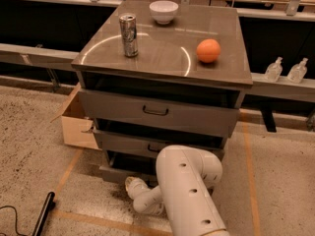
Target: Close bottom drawer
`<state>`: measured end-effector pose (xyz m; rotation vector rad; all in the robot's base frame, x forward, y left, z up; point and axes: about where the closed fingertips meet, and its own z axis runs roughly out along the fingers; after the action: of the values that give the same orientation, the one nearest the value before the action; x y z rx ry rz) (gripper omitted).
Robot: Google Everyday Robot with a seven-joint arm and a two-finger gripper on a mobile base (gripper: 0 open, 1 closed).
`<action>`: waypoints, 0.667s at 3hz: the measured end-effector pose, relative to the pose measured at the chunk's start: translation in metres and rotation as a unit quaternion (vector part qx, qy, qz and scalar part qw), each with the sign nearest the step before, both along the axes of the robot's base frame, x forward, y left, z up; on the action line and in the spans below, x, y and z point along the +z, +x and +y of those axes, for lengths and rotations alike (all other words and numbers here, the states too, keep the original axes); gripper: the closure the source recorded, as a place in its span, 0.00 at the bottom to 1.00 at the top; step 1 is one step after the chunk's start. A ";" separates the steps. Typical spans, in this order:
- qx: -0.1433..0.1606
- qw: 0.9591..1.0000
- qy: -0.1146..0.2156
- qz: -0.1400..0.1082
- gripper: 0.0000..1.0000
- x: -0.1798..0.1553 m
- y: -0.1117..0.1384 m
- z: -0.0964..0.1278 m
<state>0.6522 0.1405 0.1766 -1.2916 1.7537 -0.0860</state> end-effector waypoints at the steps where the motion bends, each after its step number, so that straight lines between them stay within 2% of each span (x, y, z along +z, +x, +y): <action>1: 0.007 1.000 -0.013 -0.023 1.00 0.006 0.025 0.000; 2: 0.014 0.999 -0.020 -0.034 1.00 0.009 0.041 0.001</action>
Offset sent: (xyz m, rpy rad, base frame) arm 0.0600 0.0007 0.0115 -0.0561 -0.0957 0.0426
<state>0.6930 0.1413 0.1853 -1.3256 1.6831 -0.1486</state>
